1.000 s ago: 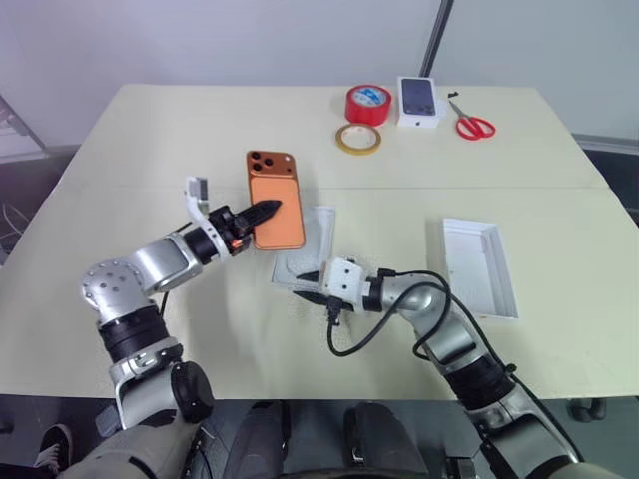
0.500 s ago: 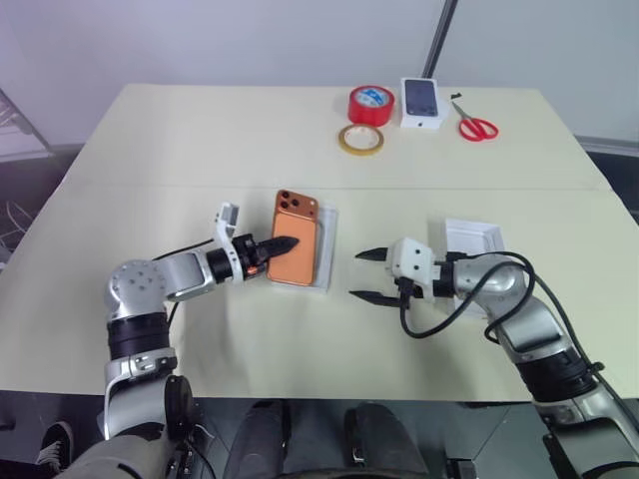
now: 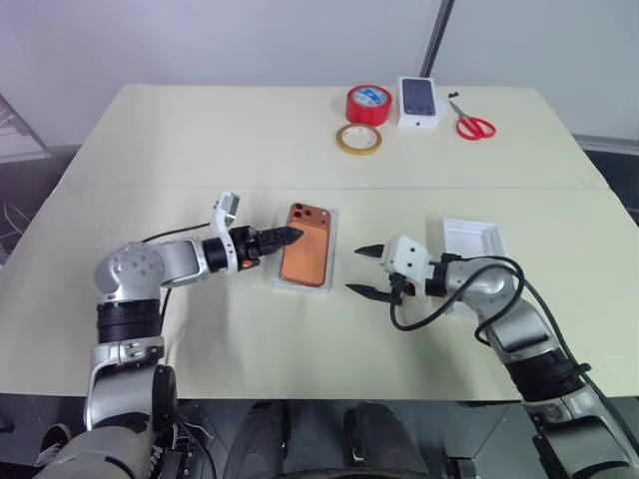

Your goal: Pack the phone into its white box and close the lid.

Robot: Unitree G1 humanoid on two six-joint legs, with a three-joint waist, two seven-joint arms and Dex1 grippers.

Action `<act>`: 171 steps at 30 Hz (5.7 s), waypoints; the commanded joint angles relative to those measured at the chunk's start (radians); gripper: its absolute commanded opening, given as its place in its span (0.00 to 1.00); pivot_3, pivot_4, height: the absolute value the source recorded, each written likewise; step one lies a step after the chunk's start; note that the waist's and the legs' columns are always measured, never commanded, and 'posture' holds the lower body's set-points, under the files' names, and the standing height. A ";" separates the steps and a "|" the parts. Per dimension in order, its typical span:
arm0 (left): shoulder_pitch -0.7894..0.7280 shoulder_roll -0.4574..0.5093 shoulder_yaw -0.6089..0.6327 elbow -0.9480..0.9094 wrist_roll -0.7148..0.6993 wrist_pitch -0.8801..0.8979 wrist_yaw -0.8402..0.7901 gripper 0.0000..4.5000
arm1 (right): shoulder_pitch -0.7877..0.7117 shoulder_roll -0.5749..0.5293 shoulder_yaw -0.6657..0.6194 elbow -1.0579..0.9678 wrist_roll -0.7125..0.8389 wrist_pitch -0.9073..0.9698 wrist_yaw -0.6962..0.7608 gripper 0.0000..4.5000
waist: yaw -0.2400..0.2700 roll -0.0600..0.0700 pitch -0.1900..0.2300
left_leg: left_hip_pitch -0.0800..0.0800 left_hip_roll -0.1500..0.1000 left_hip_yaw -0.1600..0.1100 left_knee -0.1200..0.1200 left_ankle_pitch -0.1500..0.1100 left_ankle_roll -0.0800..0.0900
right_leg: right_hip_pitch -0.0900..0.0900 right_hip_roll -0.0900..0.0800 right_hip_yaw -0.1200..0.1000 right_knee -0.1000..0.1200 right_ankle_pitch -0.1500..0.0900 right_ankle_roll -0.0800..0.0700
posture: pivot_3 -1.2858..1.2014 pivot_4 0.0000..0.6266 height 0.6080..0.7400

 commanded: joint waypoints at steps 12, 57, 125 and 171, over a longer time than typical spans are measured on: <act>0.137 0.147 -0.215 -0.186 0.411 -0.525 -0.050 0.38 | -0.116 0.059 0.010 0.154 -0.101 -0.120 -0.114 0.23 | 0.000 0.000 0.000 | 0.002 0.000 0.002 -0.001 0.000 0.000 | 0.000 0.000 0.002 0.000 0.000 0.000 | 0.52 0.24 1.00; -0.063 -0.308 -0.569 0.107 0.738 -0.736 -0.307 0.02 | 0.196 -0.259 -0.204 0.084 -0.110 -0.189 -0.018 0.00 | 0.047 0.003 -0.001 | -0.003 -0.002 0.000 0.014 -0.005 0.014 | 0.008 -0.001 -0.002 -0.004 0.001 0.003 | 0.52 0.24 1.00; 0.395 0.193 -0.295 -0.350 0.523 -1.270 -0.725 1.00 | -0.052 -0.362 -0.296 -0.235 0.286 1.335 -0.313 0.86 | 0.018 0.010 0.000 | -0.010 0.001 0.002 0.014 -0.006 0.016 | -0.001 -0.002 -0.001 -0.002 0.002 0.002 | 0.52 0.24 1.00; 0.344 0.117 -0.333 -0.338 0.540 -1.136 -0.543 1.00 | -0.091 0.454 -0.860 -0.372 1.077 1.463 -0.634 0.01 | 0.002 0.011 0.000 | -0.010 0.001 0.002 0.013 -0.006 0.016 | -0.002 -0.001 -0.001 0.001 0.002 0.002 | 0.52 0.24 1.00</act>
